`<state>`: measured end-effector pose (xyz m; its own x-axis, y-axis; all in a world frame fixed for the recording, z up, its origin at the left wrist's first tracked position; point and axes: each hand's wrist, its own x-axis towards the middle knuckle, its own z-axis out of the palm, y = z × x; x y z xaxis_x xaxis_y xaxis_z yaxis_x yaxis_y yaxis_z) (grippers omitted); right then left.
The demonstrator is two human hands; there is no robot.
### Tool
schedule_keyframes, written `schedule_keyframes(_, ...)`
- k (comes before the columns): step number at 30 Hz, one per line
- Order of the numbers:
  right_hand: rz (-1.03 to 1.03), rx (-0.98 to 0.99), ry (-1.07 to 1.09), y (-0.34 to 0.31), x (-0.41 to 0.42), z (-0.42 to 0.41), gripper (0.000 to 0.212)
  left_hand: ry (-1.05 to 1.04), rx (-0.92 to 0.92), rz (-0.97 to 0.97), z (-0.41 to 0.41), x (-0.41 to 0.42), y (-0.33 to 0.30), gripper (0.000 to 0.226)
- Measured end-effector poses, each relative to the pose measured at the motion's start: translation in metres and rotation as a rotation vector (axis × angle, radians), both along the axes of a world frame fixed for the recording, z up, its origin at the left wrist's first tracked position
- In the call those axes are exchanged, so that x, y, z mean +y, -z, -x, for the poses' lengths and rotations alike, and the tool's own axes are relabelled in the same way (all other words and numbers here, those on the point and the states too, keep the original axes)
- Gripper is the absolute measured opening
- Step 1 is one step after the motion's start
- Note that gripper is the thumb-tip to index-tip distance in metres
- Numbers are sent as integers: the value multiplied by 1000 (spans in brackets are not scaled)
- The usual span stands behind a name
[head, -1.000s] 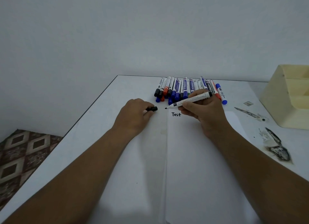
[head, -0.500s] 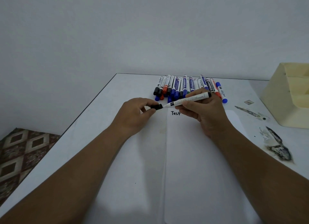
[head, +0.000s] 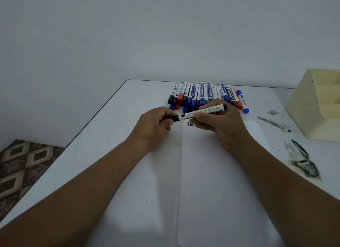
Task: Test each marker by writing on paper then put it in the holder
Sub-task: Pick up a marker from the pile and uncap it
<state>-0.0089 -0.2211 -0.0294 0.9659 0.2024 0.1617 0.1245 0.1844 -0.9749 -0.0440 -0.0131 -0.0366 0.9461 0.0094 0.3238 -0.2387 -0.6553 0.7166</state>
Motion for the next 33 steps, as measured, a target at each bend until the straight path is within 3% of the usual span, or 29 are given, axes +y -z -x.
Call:
schedule_keyframes(8,75,-43,-25,5,-1,-3,26,-55,14,28,2,-6,-1,23)
schedule_keyframes(13,129,-83,-41,5,-1,-3,14,-64,-2,12,6,-6,-2,22)
schedule_keyframes(19,57,10,10,5,-1,-7,16,-17,25,-189,0,-14,-3,13)
schedule_keyframes(21,-10,33,57,5,-2,-8,13,8,46,-224,0,-16,-1,23)
schedule_keyframes(23,-80,49,103,6,-5,-9,10,25,88,-241,-1,-14,4,55)
schedule_keyframes(26,-149,53,161,6,-6,-10,11,13,161,-428,-5,-12,9,96)
schedule_keyframes(33,-262,189,168,-1,-12,-19,11,55,231,-654,-8,-19,0,97)
